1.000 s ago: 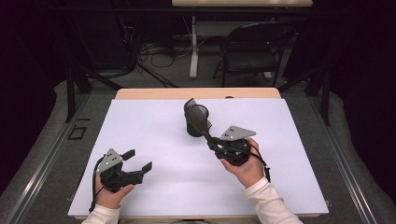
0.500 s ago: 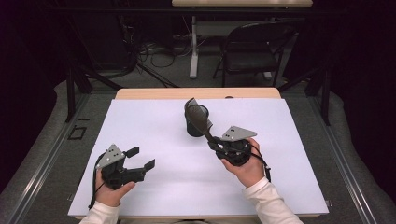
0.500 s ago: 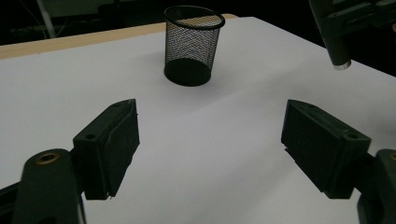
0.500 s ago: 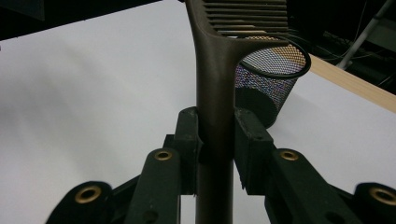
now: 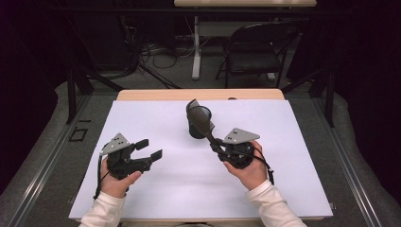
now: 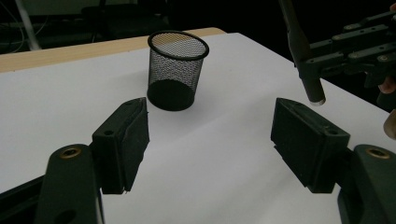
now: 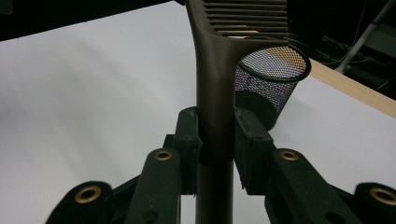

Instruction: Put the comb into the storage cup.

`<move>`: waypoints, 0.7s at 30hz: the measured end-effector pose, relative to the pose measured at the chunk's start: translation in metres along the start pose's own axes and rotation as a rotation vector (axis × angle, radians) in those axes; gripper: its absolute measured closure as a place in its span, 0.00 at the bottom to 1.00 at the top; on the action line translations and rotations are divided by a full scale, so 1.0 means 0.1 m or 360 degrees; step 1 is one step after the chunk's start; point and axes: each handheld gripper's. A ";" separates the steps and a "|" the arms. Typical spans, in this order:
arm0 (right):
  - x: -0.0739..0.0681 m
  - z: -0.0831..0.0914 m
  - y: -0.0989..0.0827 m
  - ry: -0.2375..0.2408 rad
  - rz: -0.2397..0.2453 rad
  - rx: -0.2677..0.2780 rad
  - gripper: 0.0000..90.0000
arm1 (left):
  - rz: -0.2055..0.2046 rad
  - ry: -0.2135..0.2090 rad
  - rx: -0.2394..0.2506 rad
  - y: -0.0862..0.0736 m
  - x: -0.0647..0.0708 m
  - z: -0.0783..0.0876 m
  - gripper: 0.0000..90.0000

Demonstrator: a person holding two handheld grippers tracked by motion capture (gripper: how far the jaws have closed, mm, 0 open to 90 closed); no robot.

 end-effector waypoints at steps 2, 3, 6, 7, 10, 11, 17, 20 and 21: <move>-0.01 0.00 0.00 0.0001 0.0003 -0.0003 0.81 | -0.0006 -0.0005 -0.0012 0.05 0.01 -0.03 0.31; -0.01 -0.01 0.00 -0.0001 0.0005 -0.0003 0.81 | -0.0010 -0.0011 -0.0018 0.06 0.02 -0.04 0.31; -0.02 -0.01 0.00 -0.0003 0.0011 -0.0002 0.81 | -0.0010 -0.0029 -0.0041 0.11 0.03 -0.09 0.34; -0.02 -0.01 0.00 -0.0003 0.0013 0.0001 0.81 | 0.0002 -0.0042 -0.0045 0.13 0.04 -0.10 0.35; -0.02 0.00 0.00 -0.0003 0.0012 0.0006 0.81 | 0.0016 -0.0068 -0.0049 0.17 0.06 -0.14 0.36; -0.02 0.00 0.00 -0.0005 0.0011 0.0008 0.81 | 0.0014 -0.0071 -0.0053 0.18 0.07 -0.15 0.36; -0.03 0.00 0.00 -0.0006 0.0024 0.0016 0.81 | 0.0024 -0.0079 -0.0042 0.29 0.12 -0.20 0.40; -0.04 0.00 0.00 -0.0012 0.0033 0.0022 0.81 | 0.0046 -0.0098 -0.0039 0.33 0.14 -0.22 0.41; -0.05 0.00 0.00 -0.0011 0.0034 0.0022 0.81 | 0.0055 -0.0106 -0.0035 0.35 0.14 -0.23 0.42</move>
Point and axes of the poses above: each handheld gripper's, and its own axes: z roughly backward along the jaws, y roughly out of its top, x roughly to its right
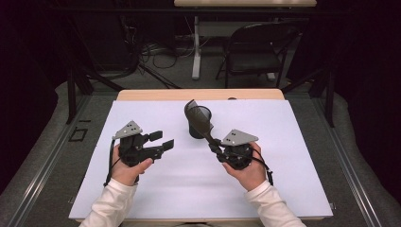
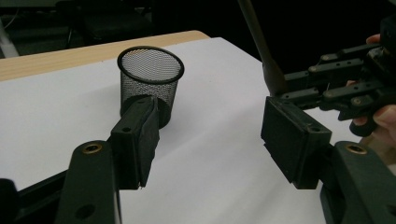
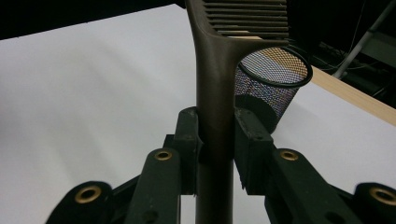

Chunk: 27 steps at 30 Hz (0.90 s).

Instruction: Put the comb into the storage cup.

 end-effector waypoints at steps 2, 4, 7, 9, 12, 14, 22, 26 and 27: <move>-0.01 0.00 0.00 -0.0003 0.0006 0.0005 0.81 | 0.0011 -0.0015 0.0003 0.03 0.01 -0.01 0.43; -0.02 0.00 0.00 -0.0009 0.0013 0.0003 0.81 | 0.0011 -0.0010 0.0002 0.06 0.02 -0.02 0.43; -0.04 0.00 0.00 -0.0016 0.0022 0.0007 0.81 | 0.0028 -0.0020 0.0005 0.10 0.02 -0.04 0.44; -0.04 -0.01 -0.01 -0.0021 0.0023 0.0014 0.81 | 0.0050 -0.0036 0.0006 0.12 0.02 -0.05 0.44; -0.06 -0.01 -0.01 -0.0018 0.0028 0.0019 0.81 | 0.0074 -0.0064 0.0010 0.16 0.03 -0.08 0.45; -0.06 -0.01 -0.01 -0.0021 0.0028 0.0021 0.81 | 0.0080 -0.0073 0.0024 0.18 0.03 -0.09 0.45; -0.11 -0.05 -0.03 -0.0022 0.0048 0.0025 0.81 | 0.0114 -0.0072 0.0103 0.24 0.04 -0.13 0.44; -0.14 -0.06 -0.05 -0.0018 0.0066 0.0029 0.81 | 0.0103 -0.0080 0.0101 0.22 0.05 -0.13 0.44; -0.16 -0.07 -0.06 -0.0015 0.0069 0.0029 0.81 | 0.0103 -0.0084 0.0104 0.22 0.05 -0.14 0.44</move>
Point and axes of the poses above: each handheld gripper's, and its own axes: z roughly backward along the jaws, y roughly out of its top, x roughly to its right
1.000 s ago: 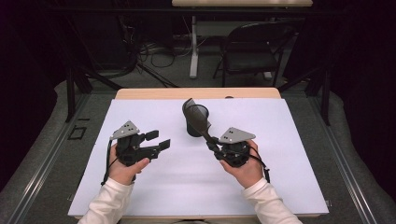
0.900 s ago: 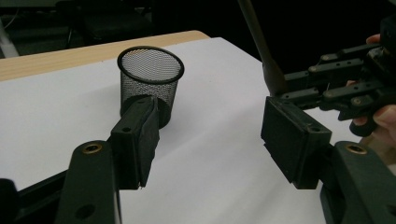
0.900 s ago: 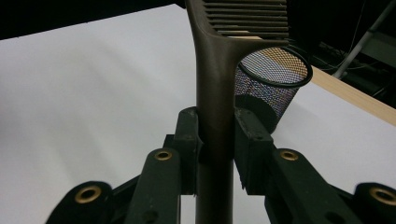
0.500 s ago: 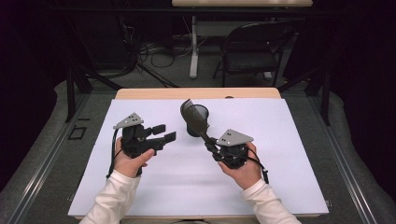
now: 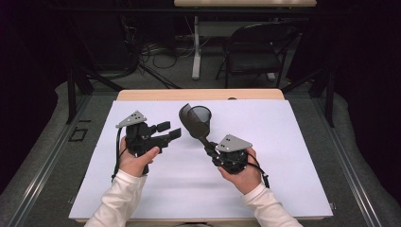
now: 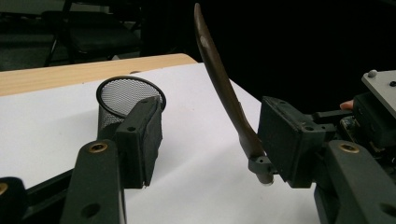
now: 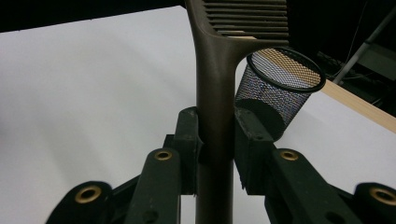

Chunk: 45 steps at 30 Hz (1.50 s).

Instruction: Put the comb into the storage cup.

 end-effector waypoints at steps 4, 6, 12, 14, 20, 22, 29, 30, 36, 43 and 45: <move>-0.04 -0.01 -0.01 -0.0009 0.0023 0.0004 0.81 | 0.0024 -0.0019 -0.0008 -0.02 -0.01 0.01 0.47; -0.05 -0.02 -0.02 -0.0011 0.0027 0.0011 0.81 | 0.0045 -0.0042 -0.0013 -0.04 -0.02 0.01 0.48; -0.10 -0.04 -0.04 -0.0009 0.0041 0.0006 0.81 | 0.0094 -0.0083 -0.0027 -0.08 -0.04 -0.01 0.50; -0.12 -0.04 -0.04 -0.0007 0.0046 0.0006 0.81 | 0.0105 -0.0086 -0.0026 -0.09 -0.05 -0.01 0.51; -0.16 -0.06 -0.06 -0.0002 0.0054 0.0007 0.81 | 0.0139 -0.0123 -0.0020 -0.11 -0.07 -0.03 0.55; -0.17 -0.07 -0.07 0.0002 0.0061 0.0012 0.81 | 0.0140 -0.0119 -0.0025 -0.11 -0.08 -0.03 0.55; -0.23 -0.09 -0.08 0.0016 0.0074 0.0009 0.81 | 0.0182 -0.0140 -0.0027 -0.12 -0.10 -0.03 0.60; -0.24 -0.10 -0.08 0.0018 0.0072 0.0009 0.81 | 0.0186 -0.0141 -0.0030 -0.12 -0.10 -0.03 0.61; -0.29 -0.12 -0.09 0.0033 0.0092 0.0005 0.81 | 0.0213 -0.0125 -0.0052 -0.13 -0.08 -0.03 0.64; -0.35 -0.14 -0.10 0.0040 0.0108 0.0005 0.81 | 0.0227 -0.0100 -0.0039 -0.14 -0.09 -0.02 0.69; -0.36 -0.15 -0.11 0.0039 0.0108 0.0007 0.81 | 0.0232 -0.0099 -0.0039 -0.14 -0.09 -0.02 0.70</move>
Point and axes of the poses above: each handheld gripper's, and its own axes: z roughly backward along the jaws, y roughly out of its top, x roughly to its right
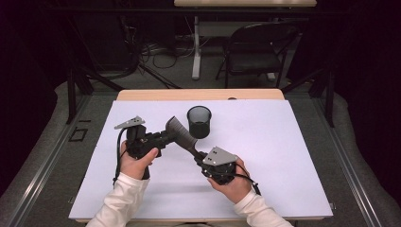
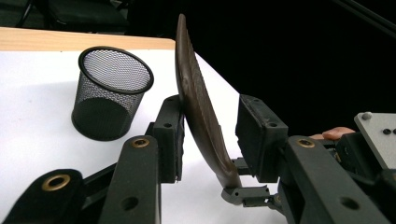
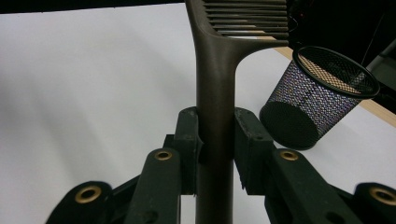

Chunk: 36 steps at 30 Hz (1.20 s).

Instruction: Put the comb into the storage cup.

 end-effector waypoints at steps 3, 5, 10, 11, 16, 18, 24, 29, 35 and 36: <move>-0.01 -0.01 -0.01 0.0006 0.0002 -0.0002 0.81 | 0.0018 0.0001 0.0002 0.00 -0.01 0.00 0.72; -0.02 -0.01 -0.01 0.0005 0.0002 -0.0001 0.81 | 0.0021 0.0008 0.0009 0.00 -0.01 0.01 0.73; -0.03 -0.01 -0.01 0.0008 0.0005 0.0002 0.81 | 0.0051 -0.0002 0.0023 -0.01 -0.03 0.01 0.75; -0.04 -0.02 -0.01 0.0011 0.0001 0.0003 0.81 | 0.0053 0.0000 0.0024 -0.01 -0.03 0.01 0.76; -0.05 -0.02 -0.01 0.0018 0.0005 0.0005 0.81 | 0.0071 0.0004 0.0030 -0.02 -0.04 0.01 0.79; -0.05 -0.02 -0.01 0.0030 -0.0003 0.0007 0.81 | 0.0080 -0.0012 0.0034 -0.02 -0.05 0.01 0.79; -0.07 -0.03 -0.02 0.0043 -0.0008 0.0007 0.81 | 0.0089 -0.0007 0.0033 -0.02 -0.05 0.01 0.81; -0.09 -0.03 -0.02 0.0050 -0.0006 0.0013 0.81 | 0.0100 -0.0009 0.0036 -0.02 -0.06 0.01 0.81; -0.12 -0.04 -0.02 0.0057 0.0011 0.0012 0.81 | 0.0109 -0.0009 0.0051 -0.04 -0.06 0.00 0.82; -0.12 -0.05 -0.02 0.0060 0.0016 0.0014 0.81 | 0.0107 -0.0005 0.0052 -0.03 -0.06 0.00 0.82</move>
Point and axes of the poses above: each handheld gripper's, and its own axes: z roughly backward along the jaws, y roughly out of its top, x roughly to its right
